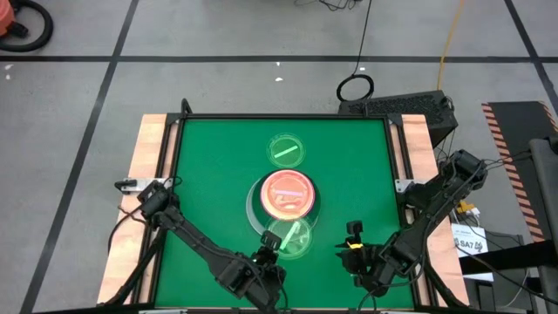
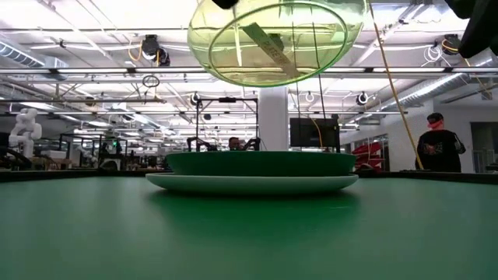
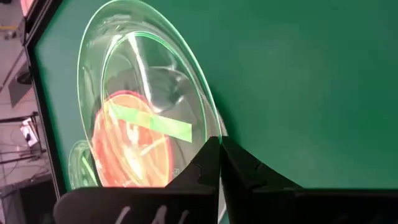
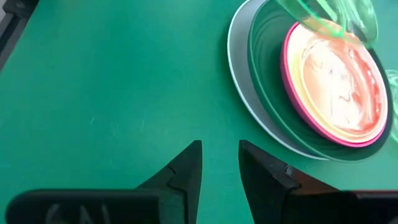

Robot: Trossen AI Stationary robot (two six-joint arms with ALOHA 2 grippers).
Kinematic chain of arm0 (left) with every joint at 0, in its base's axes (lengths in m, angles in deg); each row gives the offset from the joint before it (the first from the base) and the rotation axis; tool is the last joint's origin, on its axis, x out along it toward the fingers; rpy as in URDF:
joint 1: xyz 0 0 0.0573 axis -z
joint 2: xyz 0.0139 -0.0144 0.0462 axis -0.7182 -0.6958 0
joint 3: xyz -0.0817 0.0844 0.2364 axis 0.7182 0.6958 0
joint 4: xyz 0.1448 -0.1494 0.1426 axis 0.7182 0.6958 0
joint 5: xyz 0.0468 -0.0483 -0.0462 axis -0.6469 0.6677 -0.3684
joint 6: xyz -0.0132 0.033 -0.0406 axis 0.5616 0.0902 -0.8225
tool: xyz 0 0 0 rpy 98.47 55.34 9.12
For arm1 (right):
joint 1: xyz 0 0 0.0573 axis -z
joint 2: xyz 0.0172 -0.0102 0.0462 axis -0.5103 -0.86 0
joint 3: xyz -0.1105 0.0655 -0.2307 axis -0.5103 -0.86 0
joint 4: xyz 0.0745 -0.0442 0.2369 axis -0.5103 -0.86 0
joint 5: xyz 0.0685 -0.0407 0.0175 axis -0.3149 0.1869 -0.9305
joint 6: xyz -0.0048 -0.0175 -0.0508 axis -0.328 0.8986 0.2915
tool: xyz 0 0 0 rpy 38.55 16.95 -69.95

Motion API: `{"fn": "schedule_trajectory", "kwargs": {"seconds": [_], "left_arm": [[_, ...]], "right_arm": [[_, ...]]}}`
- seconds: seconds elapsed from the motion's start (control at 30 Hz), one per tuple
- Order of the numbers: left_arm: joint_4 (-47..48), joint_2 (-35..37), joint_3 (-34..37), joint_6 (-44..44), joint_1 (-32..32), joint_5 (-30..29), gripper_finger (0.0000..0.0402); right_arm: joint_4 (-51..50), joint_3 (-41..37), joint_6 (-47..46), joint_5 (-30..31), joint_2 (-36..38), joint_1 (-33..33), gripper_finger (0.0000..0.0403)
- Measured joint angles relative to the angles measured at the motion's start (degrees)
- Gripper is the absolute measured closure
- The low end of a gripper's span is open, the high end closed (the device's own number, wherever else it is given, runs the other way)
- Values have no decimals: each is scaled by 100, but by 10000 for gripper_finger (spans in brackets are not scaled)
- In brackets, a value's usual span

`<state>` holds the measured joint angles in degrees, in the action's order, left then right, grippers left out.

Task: Stack plastic plates
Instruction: Stack the bottom small green plate on top of the small pink plate

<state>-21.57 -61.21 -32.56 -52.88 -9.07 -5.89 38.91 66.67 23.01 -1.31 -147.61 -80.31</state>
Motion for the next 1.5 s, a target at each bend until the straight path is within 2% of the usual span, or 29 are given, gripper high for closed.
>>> {"fn": "schedule_trajectory", "kwargs": {"seconds": [0.4, 0.6, 1.27, 1.5], "left_arm": [[-2, 0, 0, 246, -469, 15, 396], [-33, 0, 0, 154, -789, 247, 396], [-222, -57, 161, -694, -1036, 191, 396], [-441, -63, 444, -543, -1288, 127, 396]], "right_arm": [[-13, 0, 27, 0, 0, -15, 305], [-80, 0, -178, 0, -1, -47, 305], [-989, 0, -290, 21, 0, -581, 305], [-1444, 0, -266, 181, 0, -715, 305]]}}
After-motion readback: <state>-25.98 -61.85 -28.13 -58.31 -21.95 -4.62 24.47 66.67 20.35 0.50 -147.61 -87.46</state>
